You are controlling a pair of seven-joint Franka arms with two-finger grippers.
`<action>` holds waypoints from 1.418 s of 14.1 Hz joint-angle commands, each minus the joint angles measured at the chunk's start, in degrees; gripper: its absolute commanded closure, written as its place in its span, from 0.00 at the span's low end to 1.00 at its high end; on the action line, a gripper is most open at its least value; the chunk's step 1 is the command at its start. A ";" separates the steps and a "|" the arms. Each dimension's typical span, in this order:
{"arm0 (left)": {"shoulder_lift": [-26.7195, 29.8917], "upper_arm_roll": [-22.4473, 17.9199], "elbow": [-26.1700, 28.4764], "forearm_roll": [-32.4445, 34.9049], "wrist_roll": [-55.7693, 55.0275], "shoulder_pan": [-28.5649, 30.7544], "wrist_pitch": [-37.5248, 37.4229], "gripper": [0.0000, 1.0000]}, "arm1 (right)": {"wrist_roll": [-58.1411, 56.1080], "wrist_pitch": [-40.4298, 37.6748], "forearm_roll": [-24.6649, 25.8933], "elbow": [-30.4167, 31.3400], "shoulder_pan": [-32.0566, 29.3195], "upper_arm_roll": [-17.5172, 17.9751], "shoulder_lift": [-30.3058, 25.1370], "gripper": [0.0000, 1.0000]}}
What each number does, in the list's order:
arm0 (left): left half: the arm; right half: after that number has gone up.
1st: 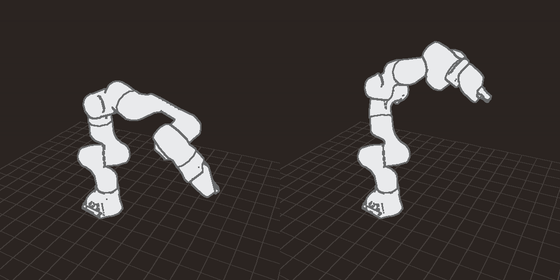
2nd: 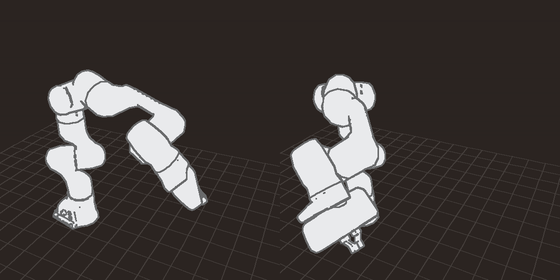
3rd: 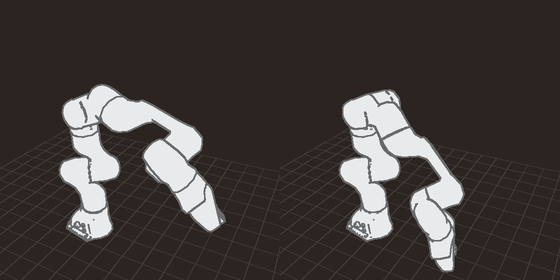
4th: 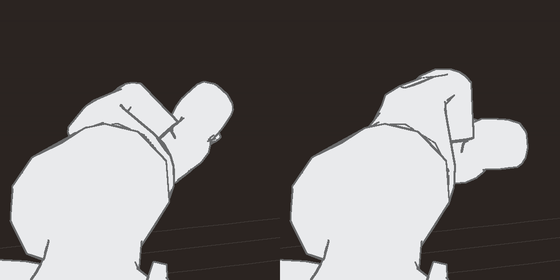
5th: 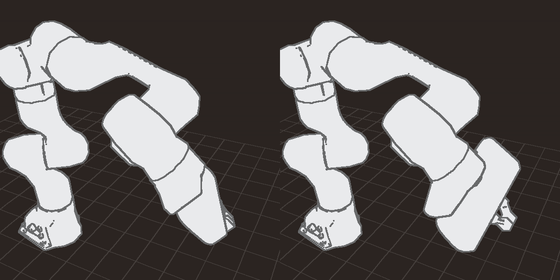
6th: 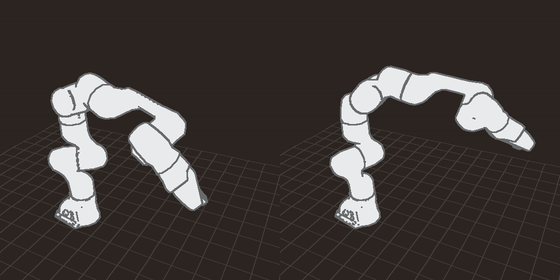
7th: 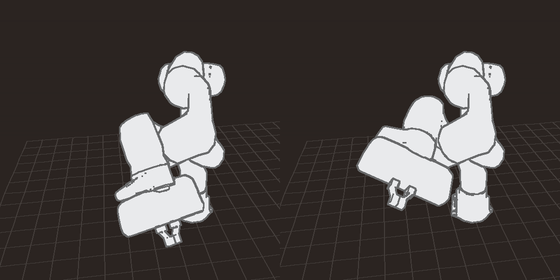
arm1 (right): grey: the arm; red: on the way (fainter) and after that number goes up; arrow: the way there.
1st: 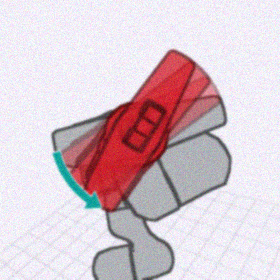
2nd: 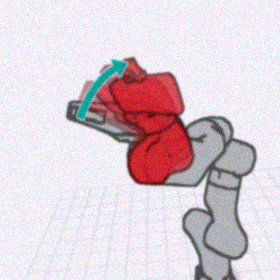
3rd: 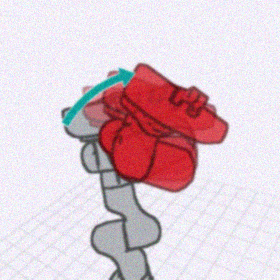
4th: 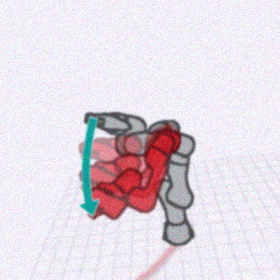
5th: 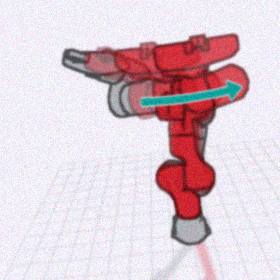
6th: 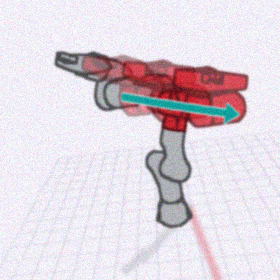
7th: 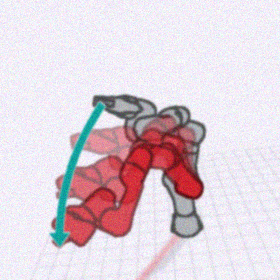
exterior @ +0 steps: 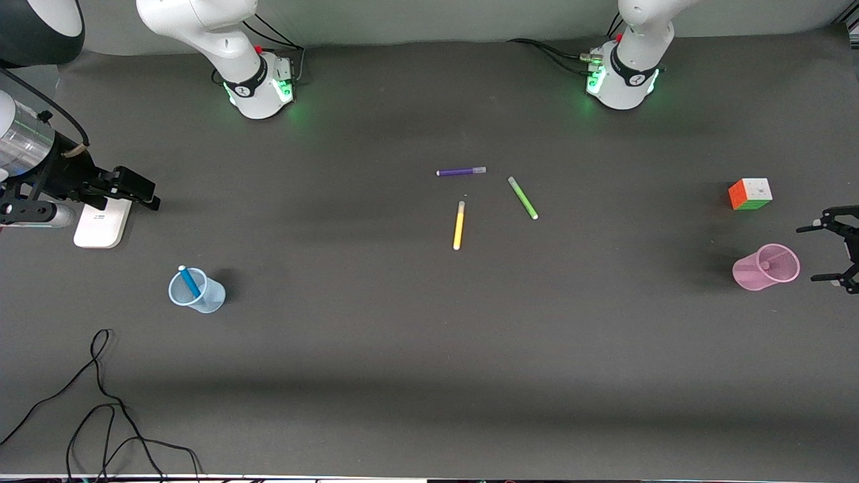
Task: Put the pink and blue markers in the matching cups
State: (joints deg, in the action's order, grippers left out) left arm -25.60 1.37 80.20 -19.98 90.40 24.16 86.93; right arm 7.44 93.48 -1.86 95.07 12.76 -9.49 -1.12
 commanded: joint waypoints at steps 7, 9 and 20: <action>12.94 -0.67 0.92 12.59 -66.78 -24.75 -4.92 0.00 | -0.15 -0.75 0.46 -1.82 0.07 -0.18 0.59 0.00; 13.12 -0.67 0.83 15.92 -80.40 -27.66 -4.49 0.00 | -0.15 -0.32 0.55 -1.99 0.07 -0.36 0.59 0.00; 26.04 1.17 20.08 21.12 -95.38 -30.39 5.18 0.00 | -0.15 -0.14 0.55 -2.08 1.13 -0.09 1.47 0.00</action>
State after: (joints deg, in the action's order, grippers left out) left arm -2.04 1.63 97.70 -0.36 1.18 -4.60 90.52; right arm 7.45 93.96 -1.86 94.26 13.20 -9.47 -0.28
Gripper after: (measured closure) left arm 0.000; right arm 0.000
